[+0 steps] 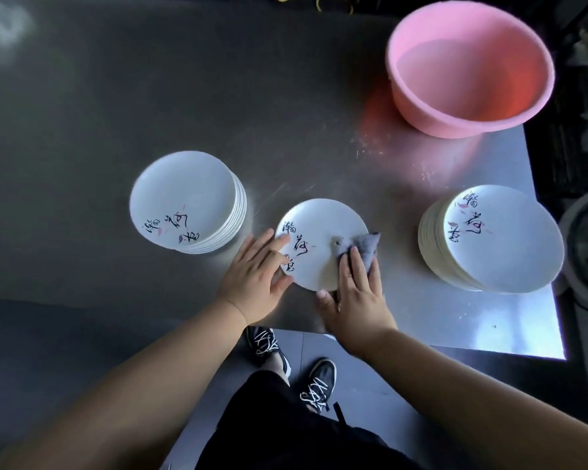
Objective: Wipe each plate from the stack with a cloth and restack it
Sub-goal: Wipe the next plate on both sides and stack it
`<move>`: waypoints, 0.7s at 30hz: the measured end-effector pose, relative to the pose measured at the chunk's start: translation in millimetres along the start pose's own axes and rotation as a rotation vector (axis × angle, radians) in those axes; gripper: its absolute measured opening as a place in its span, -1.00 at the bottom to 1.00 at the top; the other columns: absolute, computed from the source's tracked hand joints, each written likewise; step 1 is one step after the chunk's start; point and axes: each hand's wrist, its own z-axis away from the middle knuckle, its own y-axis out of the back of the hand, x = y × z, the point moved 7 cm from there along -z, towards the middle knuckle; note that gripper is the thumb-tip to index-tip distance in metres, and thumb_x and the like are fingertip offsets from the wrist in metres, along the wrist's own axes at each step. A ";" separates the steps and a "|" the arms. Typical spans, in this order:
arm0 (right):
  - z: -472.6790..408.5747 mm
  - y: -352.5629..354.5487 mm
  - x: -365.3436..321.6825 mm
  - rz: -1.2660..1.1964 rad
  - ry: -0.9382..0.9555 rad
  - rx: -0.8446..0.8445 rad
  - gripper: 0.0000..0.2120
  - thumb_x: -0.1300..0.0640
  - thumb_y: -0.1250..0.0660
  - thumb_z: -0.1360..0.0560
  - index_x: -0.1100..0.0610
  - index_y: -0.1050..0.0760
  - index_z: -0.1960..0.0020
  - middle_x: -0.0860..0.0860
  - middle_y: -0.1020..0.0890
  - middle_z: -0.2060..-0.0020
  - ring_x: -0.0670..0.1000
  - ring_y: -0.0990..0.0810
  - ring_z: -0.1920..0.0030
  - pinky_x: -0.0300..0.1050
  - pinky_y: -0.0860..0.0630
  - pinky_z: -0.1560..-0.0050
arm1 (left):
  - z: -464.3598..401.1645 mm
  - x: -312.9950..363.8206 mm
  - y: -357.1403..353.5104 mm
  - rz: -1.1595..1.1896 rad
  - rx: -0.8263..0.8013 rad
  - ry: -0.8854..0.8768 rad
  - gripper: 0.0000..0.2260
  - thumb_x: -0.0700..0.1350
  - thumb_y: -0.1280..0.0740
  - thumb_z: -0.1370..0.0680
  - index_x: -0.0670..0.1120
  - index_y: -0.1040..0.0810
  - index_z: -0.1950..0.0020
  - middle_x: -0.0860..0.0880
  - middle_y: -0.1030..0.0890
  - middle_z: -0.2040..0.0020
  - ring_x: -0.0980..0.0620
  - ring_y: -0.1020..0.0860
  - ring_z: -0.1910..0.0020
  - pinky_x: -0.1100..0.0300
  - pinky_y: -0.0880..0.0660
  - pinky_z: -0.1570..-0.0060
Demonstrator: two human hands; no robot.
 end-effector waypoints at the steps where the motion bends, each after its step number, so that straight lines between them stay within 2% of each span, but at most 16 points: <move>1: 1.8 -0.9 -1.7 -0.011 -0.001 -0.021 -0.16 -0.37 0.07 -0.62 0.10 0.13 -0.72 -0.05 0.19 -0.70 0.15 0.31 -0.66 0.19 0.06 -0.67 | -0.4 0.3 0.0 0.004 0.003 -0.004 -0.72 0.09 -0.31 -0.62 -0.09 -0.60 -0.16 0.03 -0.45 -0.54 -0.13 -0.32 -0.60 -0.21 -0.19 -0.58; 3: -16.7 15.2 0.7 -0.025 0.026 0.016 -0.22 -0.31 0.01 -0.65 0.08 0.07 -0.72 -0.08 0.15 -0.70 0.15 0.26 -0.67 0.16 0.01 -0.67 | -0.9 0.2 0.7 0.016 0.011 -0.007 -0.74 0.08 -0.32 -0.63 -0.08 -0.60 -0.14 0.01 -0.46 -0.53 -0.15 -0.33 -0.59 -0.24 -0.21 -0.56; 7: -58.8 46.6 12.9 0.053 0.135 0.085 -0.33 -0.23 -0.06 -0.70 -0.01 0.00 -0.72 -0.21 0.10 -0.69 0.03 0.19 -0.68 0.13 -0.19 -0.61 | -0.7 -1.5 0.5 0.015 0.035 0.008 -0.76 0.07 -0.35 -0.62 -0.09 -0.60 -0.10 -0.02 -0.48 -0.52 -0.17 -0.32 -0.60 -0.25 -0.20 -0.56; 10: -45.5 33.0 9.3 0.034 0.115 0.098 -0.28 -0.28 0.02 -0.67 0.07 -0.06 -0.71 -0.09 0.05 -0.71 0.12 0.15 -0.69 0.16 -0.11 -0.65 | 0.5 -1.7 2.4 0.026 0.061 0.005 -0.78 0.06 -0.41 -0.60 -0.09 -0.61 -0.03 -0.05 -0.54 -0.46 -0.21 -0.36 -0.56 -0.26 -0.22 -0.55; 12: -18.0 14.7 0.9 -0.005 0.102 0.098 -0.20 -0.32 0.09 -0.63 0.15 -0.07 -0.70 0.02 0.02 -0.71 0.21 0.14 -0.69 0.22 -0.04 -0.66 | 0.3 4.2 8.9 0.030 0.101 -0.010 -0.77 0.07 -0.49 -0.55 -0.10 -0.63 0.04 -0.07 -0.61 -0.34 -0.25 -0.44 -0.47 -0.27 -0.28 -0.50; 14: 2.0 0.0 -0.2 -0.042 0.067 0.014 -0.16 -0.36 0.07 -0.61 0.14 0.03 -0.71 0.00 0.13 -0.71 0.18 0.26 -0.68 0.16 0.07 -0.68 | 2.7 19.7 20.1 0.021 0.136 -0.022 -0.74 0.10 -0.55 -0.49 -0.08 -0.65 0.09 -0.07 -0.66 -0.17 -0.26 -0.52 -0.32 -0.19 -0.40 -0.38; 16: 2.2 5.2 4.8 -0.017 0.074 -0.042 -0.17 -0.35 0.01 -0.62 0.08 0.11 -0.72 -0.08 0.20 -0.70 0.12 0.34 -0.67 0.10 0.07 -0.67 | 9.5 38.3 30.0 0.005 0.109 -0.039 -0.73 0.17 -0.54 -0.46 -0.02 -0.65 0.08 0.01 -0.64 -0.07 -0.16 -0.56 -0.19 -0.06 -0.42 -0.18; 18: -15.3 23.6 12.0 0.055 0.154 -0.037 -0.22 -0.33 -0.04 -0.65 0.02 0.09 -0.72 -0.16 0.20 -0.69 0.05 0.35 -0.67 0.13 -0.03 -0.68 | 13.4 44.1 30.0 -0.015 0.031 -0.023 -0.70 0.21 -0.48 -0.48 0.05 -0.65 -0.06 0.09 -0.62 -0.17 -0.08 -0.57 -0.21 -0.02 -0.37 -0.13; 21: -42.0 49.5 20.3 0.152 0.253 -0.044 -0.26 -0.33 -0.07 -0.65 -0.08 0.06 -0.72 -0.30 0.19 -0.66 -0.09 0.36 -0.65 0.13 -0.18 -0.63 | 8.1 25.3 20.8 -0.030 -0.024 0.058 -0.66 0.20 -0.34 -0.53 0.09 -0.66 -0.23 0.12 -0.55 -0.42 -0.02 -0.47 -0.46 -0.06 -0.28 -0.31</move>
